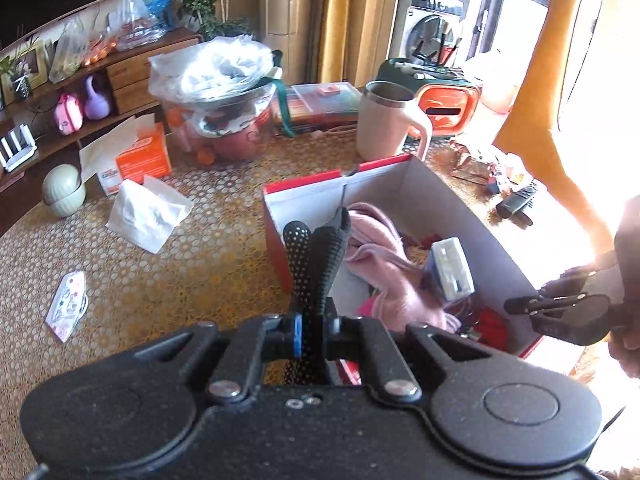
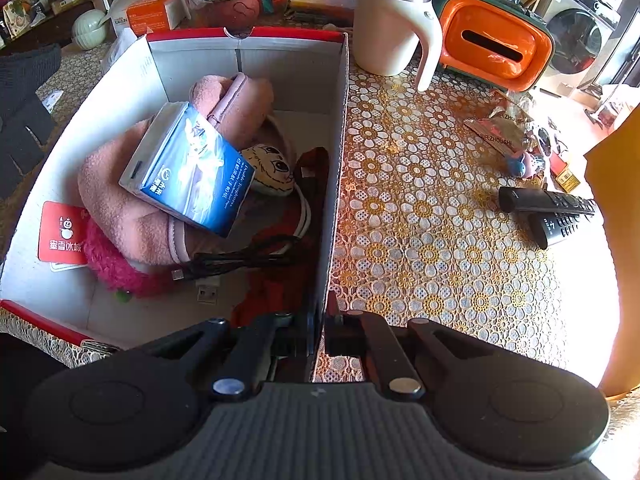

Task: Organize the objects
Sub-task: 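Carry the glove over the shoebox and lower it inside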

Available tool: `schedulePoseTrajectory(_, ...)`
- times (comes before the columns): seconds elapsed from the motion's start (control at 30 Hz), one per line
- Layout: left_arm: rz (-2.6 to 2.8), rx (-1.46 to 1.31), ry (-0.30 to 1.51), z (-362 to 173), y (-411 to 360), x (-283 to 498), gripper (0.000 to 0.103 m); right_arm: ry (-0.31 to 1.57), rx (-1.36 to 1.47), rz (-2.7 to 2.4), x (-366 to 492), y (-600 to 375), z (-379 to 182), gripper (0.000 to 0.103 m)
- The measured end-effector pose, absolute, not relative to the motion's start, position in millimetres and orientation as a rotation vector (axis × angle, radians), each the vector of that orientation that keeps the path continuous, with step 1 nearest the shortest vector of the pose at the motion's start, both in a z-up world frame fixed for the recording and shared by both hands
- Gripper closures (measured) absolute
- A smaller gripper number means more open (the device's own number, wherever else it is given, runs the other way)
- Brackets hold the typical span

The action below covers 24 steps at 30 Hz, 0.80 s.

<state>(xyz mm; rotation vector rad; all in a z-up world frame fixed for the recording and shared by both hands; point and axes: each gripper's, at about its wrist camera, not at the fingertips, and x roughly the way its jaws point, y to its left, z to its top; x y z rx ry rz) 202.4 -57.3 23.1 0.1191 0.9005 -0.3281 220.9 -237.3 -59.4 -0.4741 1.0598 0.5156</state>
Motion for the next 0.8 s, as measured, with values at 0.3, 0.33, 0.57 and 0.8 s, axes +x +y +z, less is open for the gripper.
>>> schedulePoseTrajectory(0.3,-0.394,0.212,0.875,24.0,-123.7,229.8,0.095,1.054,-0.459,0.543,221.3,-241.9,-59.5,0.099)
schedulePoseTrajectory(0.33,-0.395,0.220,0.874,22.2,-129.2,233.4,0.095,1.055,-0.455,0.546,221.5,-242.6,-59.6,0.099)
schedulePoseTrajectory(0.57,-0.396,0.246,0.911,-0.8,-159.1,258.5,0.095,1.056,-0.442,0.571,223.7,-246.7,-59.9,0.099)
schedulePoseTrajectory(0.8,-0.388,0.243,0.962,-29.1,-174.8,275.3,0.094,1.056,-0.437,0.586,224.1,-249.1,-60.6,0.098)
